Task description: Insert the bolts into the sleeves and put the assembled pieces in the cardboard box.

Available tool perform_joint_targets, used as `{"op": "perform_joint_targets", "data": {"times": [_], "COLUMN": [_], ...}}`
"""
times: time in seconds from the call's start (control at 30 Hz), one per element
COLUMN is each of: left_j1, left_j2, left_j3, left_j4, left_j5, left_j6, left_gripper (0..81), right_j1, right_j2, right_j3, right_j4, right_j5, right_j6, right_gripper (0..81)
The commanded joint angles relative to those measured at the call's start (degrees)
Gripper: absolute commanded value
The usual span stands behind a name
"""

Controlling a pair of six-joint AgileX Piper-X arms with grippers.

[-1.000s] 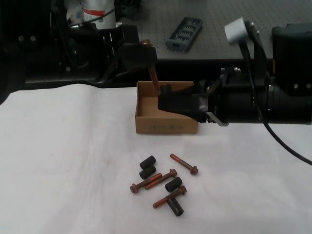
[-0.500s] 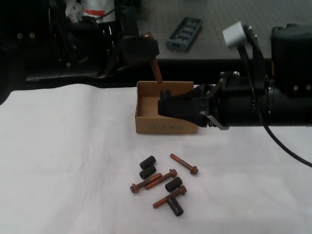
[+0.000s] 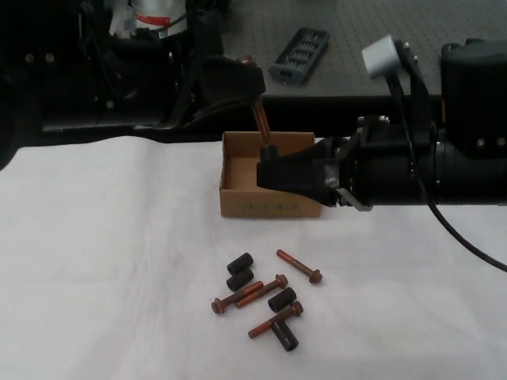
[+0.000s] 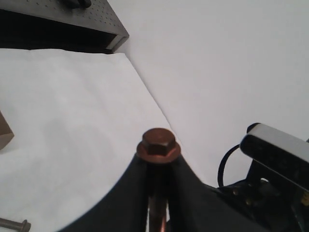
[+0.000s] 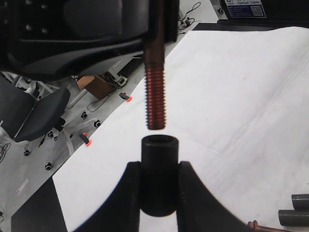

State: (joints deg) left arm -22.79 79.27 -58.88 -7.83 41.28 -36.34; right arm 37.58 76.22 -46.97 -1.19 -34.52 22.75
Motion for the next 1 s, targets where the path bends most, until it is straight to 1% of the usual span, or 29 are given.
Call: {"op": "perform_joint_targets", "data": {"times": [0.0,0.13,0.5,0.67,0.97], "left_j1": [0.12,0.12,0.12,0.12,0.12], "left_j2": [-0.76,-0.76,-0.76,-0.76,-0.76], "left_j3": [-0.27,0.17,2.4,2.4,2.4], "left_j4": [0.92,3.98,3.83,3.96,4.89], "left_j5": [2.05,3.05,3.18,7.65,15.06], "left_j6": [-0.93,-0.43,0.9,3.95,4.65], "left_gripper": [0.6,0.6,0.6,0.6,0.6], "right_j1": [-0.1,-0.1,-0.2,-0.45,-0.43], "right_j2": [0.06,0.06,0.06,0.06,0.06], "right_j3": [-0.74,-0.74,-0.74,-0.74,-0.74], "right_j4": [-0.54,-0.54,-0.54,-0.54,-0.54], "right_j5": [-1.0,-1.0,-1.16,-2.31,-4.84], "right_j6": [-0.54,-0.54,-0.65,-2.4,-3.5], "right_gripper": [1.9,1.9,1.9,1.9,1.9]}}
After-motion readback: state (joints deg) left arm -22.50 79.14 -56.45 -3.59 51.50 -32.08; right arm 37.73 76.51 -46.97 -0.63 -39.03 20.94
